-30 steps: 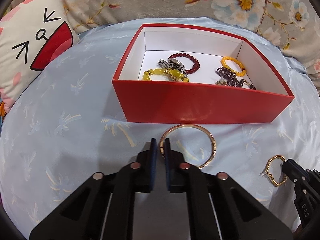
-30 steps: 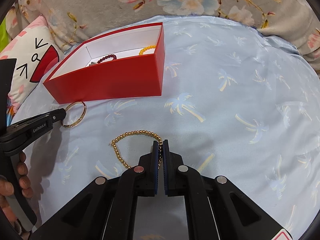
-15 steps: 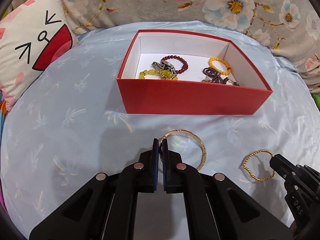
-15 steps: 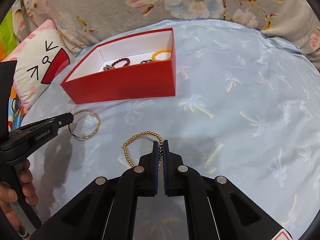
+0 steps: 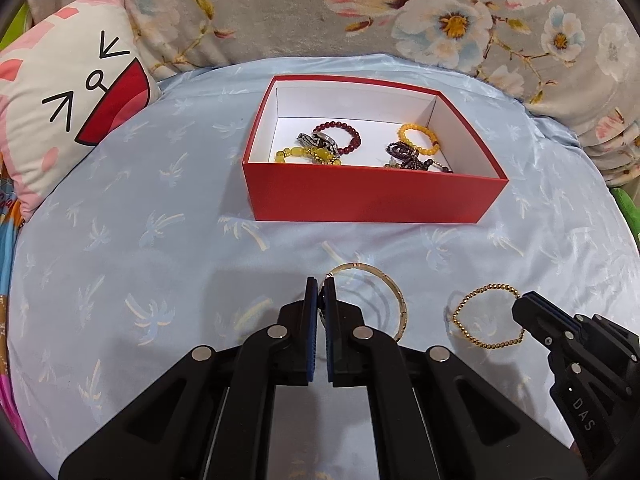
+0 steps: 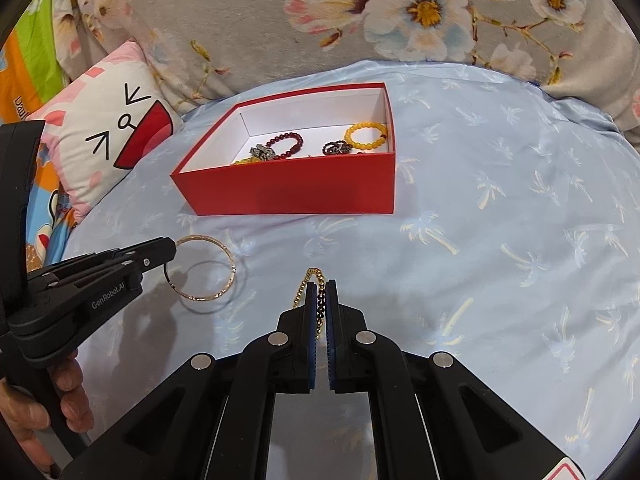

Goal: Organize jewelry
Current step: 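Lift the gold chain with right gripper while left carries the bangle toward the box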

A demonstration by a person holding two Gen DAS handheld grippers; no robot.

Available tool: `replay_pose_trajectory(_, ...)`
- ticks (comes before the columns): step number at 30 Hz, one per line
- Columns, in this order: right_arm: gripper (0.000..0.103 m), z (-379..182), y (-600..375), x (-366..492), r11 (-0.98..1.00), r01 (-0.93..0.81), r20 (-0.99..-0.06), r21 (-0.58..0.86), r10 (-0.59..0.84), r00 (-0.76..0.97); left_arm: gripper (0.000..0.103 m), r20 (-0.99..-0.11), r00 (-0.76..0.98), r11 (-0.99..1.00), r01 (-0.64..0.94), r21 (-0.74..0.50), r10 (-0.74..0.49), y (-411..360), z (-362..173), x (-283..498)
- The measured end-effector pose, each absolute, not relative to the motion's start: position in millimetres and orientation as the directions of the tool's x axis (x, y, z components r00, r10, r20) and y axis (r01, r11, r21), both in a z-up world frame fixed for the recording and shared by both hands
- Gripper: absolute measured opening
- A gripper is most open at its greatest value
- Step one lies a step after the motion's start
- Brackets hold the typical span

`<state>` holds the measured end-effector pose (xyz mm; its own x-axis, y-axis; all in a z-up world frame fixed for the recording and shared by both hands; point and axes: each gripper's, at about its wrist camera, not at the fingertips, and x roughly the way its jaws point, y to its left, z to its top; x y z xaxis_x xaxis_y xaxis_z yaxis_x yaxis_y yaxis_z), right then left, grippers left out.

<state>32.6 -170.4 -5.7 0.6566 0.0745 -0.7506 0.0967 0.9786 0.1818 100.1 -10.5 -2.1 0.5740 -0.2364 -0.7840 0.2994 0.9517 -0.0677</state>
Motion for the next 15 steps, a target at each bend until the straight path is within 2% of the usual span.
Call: replay_pose_trajectory(15, 0.004, 28.7, -161.8, 17.5, 0.979, 0.062, -0.697, 0.195, 0.094, 0.711, 0.003, -0.752, 0.609, 0.946, 0.318, -0.06, -0.252, -10.8, 30.5, 78.5)
